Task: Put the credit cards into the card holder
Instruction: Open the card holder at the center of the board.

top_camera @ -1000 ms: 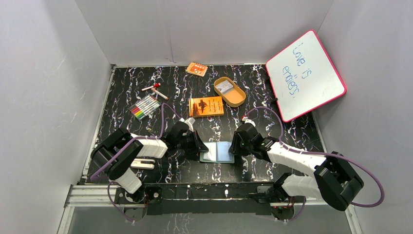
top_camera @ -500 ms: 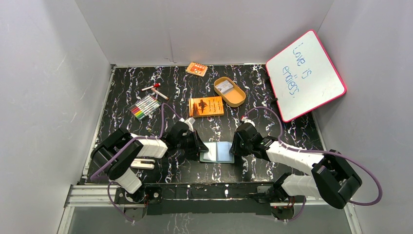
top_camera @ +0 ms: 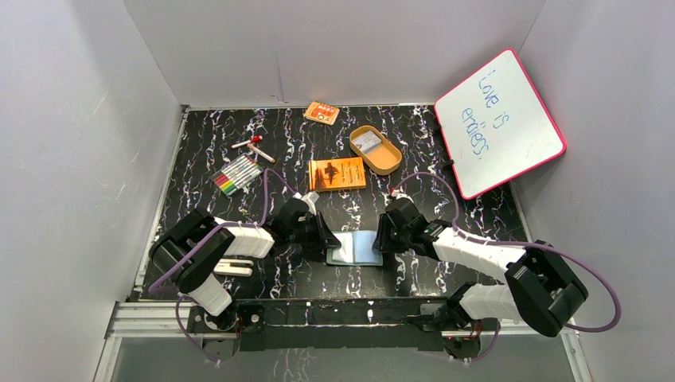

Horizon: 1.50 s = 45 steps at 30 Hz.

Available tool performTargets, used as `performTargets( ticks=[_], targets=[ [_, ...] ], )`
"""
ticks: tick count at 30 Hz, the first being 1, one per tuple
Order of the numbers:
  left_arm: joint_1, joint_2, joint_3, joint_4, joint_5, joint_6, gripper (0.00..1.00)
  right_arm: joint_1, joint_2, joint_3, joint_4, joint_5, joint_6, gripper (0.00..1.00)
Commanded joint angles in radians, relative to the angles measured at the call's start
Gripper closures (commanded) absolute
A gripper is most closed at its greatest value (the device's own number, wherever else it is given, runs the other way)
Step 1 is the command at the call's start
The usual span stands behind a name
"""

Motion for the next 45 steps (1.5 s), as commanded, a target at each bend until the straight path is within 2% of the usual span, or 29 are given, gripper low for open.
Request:
performTargets(
  ticks=[1,5,11,18,23,27,32,37,45],
  targets=[
    [-0.004,0.034,-0.023,-0.093,-0.046,0.028,1.00,0.017,0.062,0.020,0.073,-0.052,-0.010,0.60],
    [-0.004,0.031,-0.022,-0.095,-0.047,0.031,1.00,0.032,0.078,0.040,0.073,-0.052,-0.019,0.57],
    [-0.003,0.033,-0.020,-0.095,-0.043,0.034,1.00,0.051,0.099,0.062,0.074,-0.052,-0.028,0.48],
    [-0.004,0.043,-0.013,-0.091,-0.034,0.036,1.00,0.068,0.133,0.088,0.087,-0.092,-0.031,0.45],
    [-0.005,0.047,-0.015,-0.084,-0.031,0.034,1.00,0.078,0.143,0.098,0.100,-0.097,-0.028,0.37],
    [-0.004,0.048,-0.016,-0.081,-0.029,0.032,1.00,0.081,0.153,0.104,0.103,-0.097,-0.023,0.35],
    [-0.004,0.041,-0.018,-0.082,-0.034,0.032,1.00,0.083,0.145,0.087,0.139,-0.118,-0.003,0.38],
    [-0.005,0.039,-0.015,-0.081,-0.033,0.031,1.00,0.082,0.138,0.065,0.189,-0.146,0.016,0.56],
    [-0.004,0.018,-0.010,-0.099,-0.044,0.032,1.00,0.083,0.104,0.043,0.218,-0.154,0.034,0.69]
  ],
)
